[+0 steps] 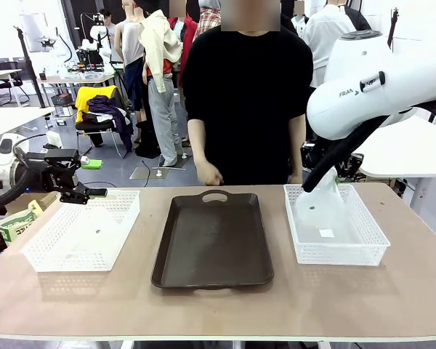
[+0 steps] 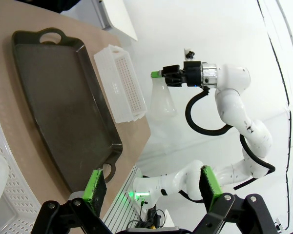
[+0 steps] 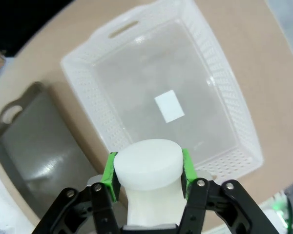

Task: Prepare the laboratory tools.
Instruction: While moving the picked Big flask to the Handle tray indicated by the person, stop as directed by the person.

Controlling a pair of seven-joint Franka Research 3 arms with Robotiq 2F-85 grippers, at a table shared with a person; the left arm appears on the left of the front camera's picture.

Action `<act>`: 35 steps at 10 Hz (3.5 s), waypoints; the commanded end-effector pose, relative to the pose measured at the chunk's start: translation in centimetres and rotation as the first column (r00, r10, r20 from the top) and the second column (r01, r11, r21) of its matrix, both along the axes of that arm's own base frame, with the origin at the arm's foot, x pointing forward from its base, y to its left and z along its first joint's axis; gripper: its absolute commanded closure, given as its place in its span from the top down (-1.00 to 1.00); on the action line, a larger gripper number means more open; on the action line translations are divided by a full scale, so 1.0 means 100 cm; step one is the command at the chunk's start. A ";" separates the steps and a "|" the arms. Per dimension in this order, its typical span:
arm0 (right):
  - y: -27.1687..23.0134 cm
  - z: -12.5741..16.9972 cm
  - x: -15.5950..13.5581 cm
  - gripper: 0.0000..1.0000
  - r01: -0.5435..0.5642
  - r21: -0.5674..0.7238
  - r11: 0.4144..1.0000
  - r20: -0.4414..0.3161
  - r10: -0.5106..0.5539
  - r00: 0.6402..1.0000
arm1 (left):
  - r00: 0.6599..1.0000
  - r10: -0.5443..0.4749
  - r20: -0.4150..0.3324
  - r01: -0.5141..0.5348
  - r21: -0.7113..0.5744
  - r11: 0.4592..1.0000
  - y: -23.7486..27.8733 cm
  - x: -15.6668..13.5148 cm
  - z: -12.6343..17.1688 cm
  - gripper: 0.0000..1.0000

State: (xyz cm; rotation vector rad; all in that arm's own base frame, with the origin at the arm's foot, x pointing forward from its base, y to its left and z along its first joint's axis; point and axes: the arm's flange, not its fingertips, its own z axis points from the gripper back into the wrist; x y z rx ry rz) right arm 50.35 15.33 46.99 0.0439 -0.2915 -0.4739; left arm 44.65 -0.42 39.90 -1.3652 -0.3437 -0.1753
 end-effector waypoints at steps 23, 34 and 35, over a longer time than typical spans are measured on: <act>0.239 -0.028 0.050 -1.00 -0.452 -0.004 0.892 -0.006 0.452 0.892 | 1.000 -0.003 0.004 0.003 0.001 1.000 0.002 -0.001 0.002 1.00; 0.261 -0.074 0.056 -1.00 -0.476 0.017 0.879 -0.044 0.476 0.878 | 1.000 -0.003 0.004 0.003 0.001 1.000 0.002 -0.001 0.002 1.00; 0.261 -0.074 0.056 -1.00 -0.476 0.017 0.879 -0.044 0.476 0.878 | 1.000 -0.003 0.004 0.003 0.001 1.000 0.002 -0.001 0.002 1.00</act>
